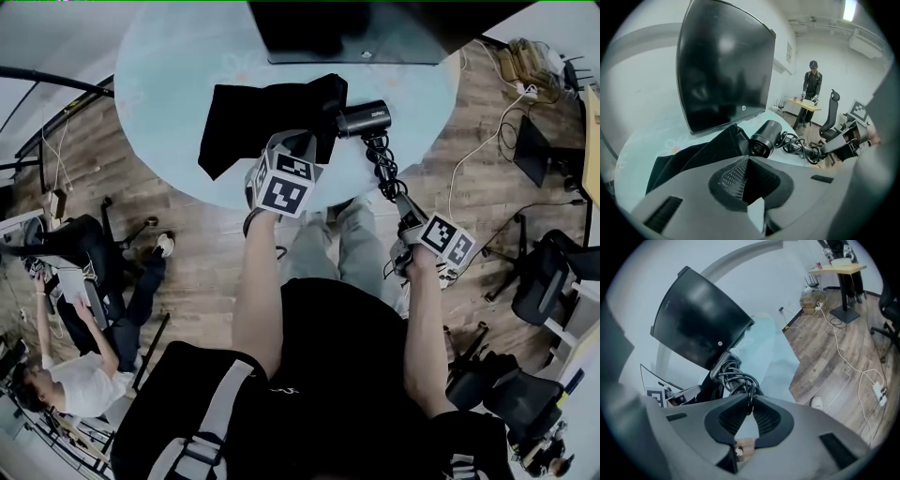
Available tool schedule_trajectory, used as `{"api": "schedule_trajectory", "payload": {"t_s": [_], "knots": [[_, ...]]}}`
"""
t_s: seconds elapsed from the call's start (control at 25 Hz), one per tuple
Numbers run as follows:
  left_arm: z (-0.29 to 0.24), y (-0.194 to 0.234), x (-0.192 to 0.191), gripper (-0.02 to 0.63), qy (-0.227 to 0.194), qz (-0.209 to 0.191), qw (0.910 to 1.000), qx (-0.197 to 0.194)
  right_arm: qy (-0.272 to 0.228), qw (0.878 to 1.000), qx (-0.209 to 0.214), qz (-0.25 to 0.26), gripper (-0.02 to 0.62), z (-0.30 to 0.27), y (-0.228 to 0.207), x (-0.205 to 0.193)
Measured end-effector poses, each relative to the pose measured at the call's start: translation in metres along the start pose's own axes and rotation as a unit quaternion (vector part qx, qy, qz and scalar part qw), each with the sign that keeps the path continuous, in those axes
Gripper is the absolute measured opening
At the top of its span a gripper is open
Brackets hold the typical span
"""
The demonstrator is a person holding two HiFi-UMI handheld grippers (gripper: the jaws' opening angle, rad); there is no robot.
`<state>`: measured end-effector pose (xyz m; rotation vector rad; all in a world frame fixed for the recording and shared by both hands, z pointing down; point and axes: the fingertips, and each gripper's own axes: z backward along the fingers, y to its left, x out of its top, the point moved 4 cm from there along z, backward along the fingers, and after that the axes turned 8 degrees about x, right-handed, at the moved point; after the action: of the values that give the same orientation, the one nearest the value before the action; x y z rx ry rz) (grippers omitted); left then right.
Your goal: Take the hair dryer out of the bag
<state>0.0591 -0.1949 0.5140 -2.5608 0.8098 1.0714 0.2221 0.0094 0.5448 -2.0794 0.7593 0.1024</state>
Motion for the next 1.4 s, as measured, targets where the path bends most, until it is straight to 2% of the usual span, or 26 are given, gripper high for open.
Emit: {"api": "schedule_trajectory", "payload": {"t_s": [0.2, 0.4, 0.64, 0.76, 0.92, 1.12, 1.4], "knots": [[0.004, -0.007, 0.005, 0.005, -0.009, 0.009, 0.9999, 0.009, 0.041, 0.999, 0.023, 0.014, 0.038, -0.011, 0.016, -0.011], [0.012, -0.003, 0.01, 0.005, -0.022, 0.034, 0.9988, 0.029, 0.074, 0.995, 0.057, 0.039, 0.042, -0.034, 0.043, -0.01], [0.03, -0.007, 0.013, 0.005, -0.038, 0.049, 0.9966, 0.055, 0.075, 0.993, 0.066, 0.061, 0.044, -0.06, 0.054, 0.009], [0.049, -0.007, 0.013, 0.005, -0.059, 0.068, 0.9933, 0.073, 0.09, 0.987, 0.032, 0.131, 0.063, -0.064, 0.054, 0.006], [0.071, -0.011, 0.02, 0.005, -0.089, 0.094, 0.9871, 0.094, 0.1, 0.965, -0.015, 0.242, 0.123, -0.058, 0.05, 0.003], [0.093, -0.034, 0.039, 0.005, -0.121, 0.099, 0.9817, 0.108, 0.062, 0.954, 0.006, 0.295, 0.115, -0.035, 0.062, 0.02], [0.13, -0.059, 0.071, 0.005, -0.189, 0.126, 0.9653, 0.129, -0.063, 0.925, 0.102, 0.359, 0.002, 0.008, 0.133, 0.068]]}}
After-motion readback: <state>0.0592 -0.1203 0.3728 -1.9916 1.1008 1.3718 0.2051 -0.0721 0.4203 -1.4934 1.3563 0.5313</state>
